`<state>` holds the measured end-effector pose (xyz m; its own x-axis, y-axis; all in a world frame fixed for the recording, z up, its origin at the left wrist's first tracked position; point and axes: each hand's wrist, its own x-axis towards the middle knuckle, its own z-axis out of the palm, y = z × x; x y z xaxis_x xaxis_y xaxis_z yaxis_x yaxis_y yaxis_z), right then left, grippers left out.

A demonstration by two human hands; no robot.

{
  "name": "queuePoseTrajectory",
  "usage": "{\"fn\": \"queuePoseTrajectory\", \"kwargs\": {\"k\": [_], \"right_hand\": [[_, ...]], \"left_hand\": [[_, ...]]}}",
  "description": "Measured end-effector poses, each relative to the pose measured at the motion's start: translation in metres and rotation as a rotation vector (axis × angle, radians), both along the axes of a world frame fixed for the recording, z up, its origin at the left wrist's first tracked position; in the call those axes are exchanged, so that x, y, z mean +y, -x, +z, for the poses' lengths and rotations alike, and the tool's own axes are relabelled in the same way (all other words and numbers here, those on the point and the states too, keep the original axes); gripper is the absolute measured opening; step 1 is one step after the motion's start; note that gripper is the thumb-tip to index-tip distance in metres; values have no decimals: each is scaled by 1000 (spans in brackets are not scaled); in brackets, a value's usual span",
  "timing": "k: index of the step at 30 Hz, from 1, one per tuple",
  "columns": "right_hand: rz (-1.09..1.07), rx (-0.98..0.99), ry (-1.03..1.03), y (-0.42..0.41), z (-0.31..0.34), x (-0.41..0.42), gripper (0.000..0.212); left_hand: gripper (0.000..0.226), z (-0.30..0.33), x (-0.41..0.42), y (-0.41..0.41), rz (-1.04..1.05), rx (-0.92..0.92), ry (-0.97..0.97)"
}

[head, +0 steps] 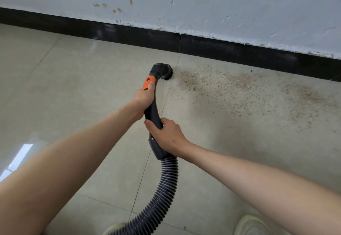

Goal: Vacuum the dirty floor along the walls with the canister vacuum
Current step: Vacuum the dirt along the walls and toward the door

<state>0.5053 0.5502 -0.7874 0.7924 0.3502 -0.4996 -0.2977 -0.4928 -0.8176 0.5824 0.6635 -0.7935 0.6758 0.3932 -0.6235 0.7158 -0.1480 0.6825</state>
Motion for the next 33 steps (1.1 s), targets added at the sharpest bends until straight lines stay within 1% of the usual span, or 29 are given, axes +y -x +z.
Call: {"fn": "queuePoseTrajectory", "kwargs": {"k": [4, 9, 16, 21, 29, 31, 33], "right_hand": [[49, 25, -14, 0, 2, 8, 34], [138, 26, 73, 33, 2, 0, 39], [85, 39, 77, 62, 5, -24, 37], [63, 52, 54, 69, 6, -35, 35], [162, 195, -10, 78, 5, -43, 37], [124, 203, -33, 79, 5, -42, 35], [32, 228, -101, 77, 4, -37, 30]], "left_hand": [[69, 3, 12, 5, 63, -3, -3], [71, -1, 10, 41, 95, 30, 54], [59, -6, -15, 65, 57, 52, 41], [53, -7, -26, 68, 9, 43, -15], [55, -7, -30, 86, -69, 50, -22], [55, -8, -31, 89, -81, 52, -8], [51, -9, -32, 91, -89, 57, -7]]}}
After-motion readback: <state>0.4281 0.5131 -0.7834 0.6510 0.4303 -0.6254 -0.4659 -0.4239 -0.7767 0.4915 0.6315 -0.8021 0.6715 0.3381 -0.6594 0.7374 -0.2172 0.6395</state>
